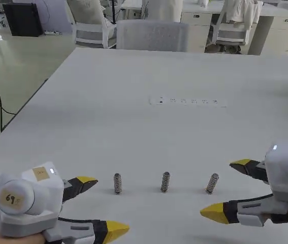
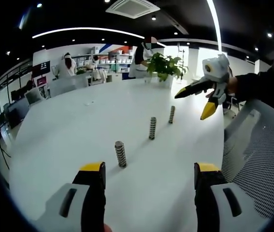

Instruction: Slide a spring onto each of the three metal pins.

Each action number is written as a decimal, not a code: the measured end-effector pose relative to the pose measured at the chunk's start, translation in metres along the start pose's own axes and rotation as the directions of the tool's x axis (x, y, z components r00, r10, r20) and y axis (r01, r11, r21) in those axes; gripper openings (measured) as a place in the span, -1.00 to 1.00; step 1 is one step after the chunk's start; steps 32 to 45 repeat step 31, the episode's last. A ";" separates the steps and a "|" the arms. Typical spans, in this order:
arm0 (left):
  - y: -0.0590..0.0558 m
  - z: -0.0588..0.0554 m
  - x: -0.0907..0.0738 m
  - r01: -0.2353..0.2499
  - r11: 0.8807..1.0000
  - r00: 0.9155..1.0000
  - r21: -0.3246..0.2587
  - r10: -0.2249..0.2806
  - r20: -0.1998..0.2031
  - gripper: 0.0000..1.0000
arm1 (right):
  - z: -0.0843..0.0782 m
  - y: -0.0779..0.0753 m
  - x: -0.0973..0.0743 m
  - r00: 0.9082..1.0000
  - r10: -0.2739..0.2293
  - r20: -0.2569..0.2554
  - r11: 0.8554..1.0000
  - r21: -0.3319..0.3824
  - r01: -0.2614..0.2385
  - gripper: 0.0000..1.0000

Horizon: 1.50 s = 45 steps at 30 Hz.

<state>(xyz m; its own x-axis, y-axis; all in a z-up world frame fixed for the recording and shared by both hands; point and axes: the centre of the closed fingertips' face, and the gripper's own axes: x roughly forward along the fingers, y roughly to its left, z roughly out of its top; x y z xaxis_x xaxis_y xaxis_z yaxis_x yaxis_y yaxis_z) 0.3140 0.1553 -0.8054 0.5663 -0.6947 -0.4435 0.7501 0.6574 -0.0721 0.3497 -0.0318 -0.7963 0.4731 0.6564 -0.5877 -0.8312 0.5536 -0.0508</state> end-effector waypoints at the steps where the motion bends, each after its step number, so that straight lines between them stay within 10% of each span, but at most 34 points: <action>1: 0.000 0.000 0.000 -0.001 1.000 1.000 -0.002 0.001 0.001 0.47 | -0.002 0.001 0.000 1.000 -0.001 0.000 1.000 0.003 0.001 0.76; 45: -0.007 0.000 0.001 -0.014 0.999 0.999 -0.050 0.015 0.029 0.52 | -0.016 0.002 0.000 0.999 -0.025 0.035 0.996 0.085 0.022 0.80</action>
